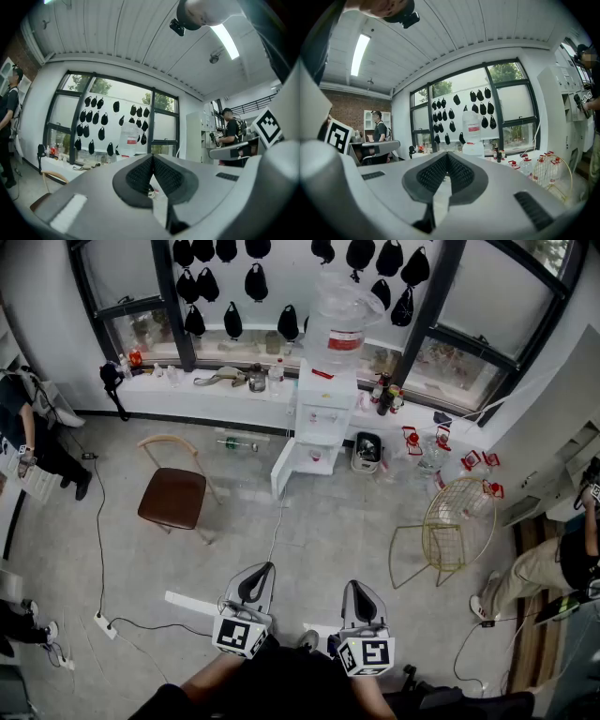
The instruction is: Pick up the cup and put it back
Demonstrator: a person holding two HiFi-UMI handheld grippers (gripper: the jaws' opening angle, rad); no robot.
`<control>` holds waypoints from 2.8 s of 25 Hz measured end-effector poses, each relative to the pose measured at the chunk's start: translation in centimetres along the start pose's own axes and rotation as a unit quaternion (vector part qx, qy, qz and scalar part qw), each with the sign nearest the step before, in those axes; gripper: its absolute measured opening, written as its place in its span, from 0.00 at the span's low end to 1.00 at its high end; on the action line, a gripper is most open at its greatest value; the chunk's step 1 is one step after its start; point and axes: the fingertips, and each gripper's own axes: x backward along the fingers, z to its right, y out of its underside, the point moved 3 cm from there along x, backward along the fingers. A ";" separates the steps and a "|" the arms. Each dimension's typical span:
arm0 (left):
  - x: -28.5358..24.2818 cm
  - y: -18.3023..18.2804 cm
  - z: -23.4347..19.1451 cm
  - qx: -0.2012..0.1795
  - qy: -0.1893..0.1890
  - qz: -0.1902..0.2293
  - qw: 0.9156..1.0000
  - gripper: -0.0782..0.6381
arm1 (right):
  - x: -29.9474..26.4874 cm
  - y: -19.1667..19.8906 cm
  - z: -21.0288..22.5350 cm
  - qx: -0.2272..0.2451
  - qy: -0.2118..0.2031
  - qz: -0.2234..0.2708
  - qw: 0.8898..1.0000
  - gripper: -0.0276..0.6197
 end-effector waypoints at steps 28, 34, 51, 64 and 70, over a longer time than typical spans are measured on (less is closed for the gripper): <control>-1.0 1.8 -6.0 0.019 0.026 -0.011 0.999 0.12 | -4.7 1.0 -3.4 -0.021 0.018 -0.005 1.000 0.29; -2.9 3.3 -7.8 0.021 0.041 -0.028 0.999 0.12 | -7.3 2.1 -3.4 -0.023 0.024 -0.016 0.999 0.29; -25.3 4.7 -9.6 0.035 -0.037 -0.017 0.999 0.12 | -29.4 2.3 13.2 0.016 -0.072 -0.041 0.996 0.30; -37.0 13.2 -13.5 0.048 -0.083 -0.045 0.994 0.12 | -45.8 11.2 20.7 0.027 -0.120 -0.098 0.988 0.33; -43.5 22.4 -17.8 0.020 -0.067 -0.039 0.997 0.12 | -54.0 20.4 22.8 0.041 -0.114 -0.095 0.988 0.33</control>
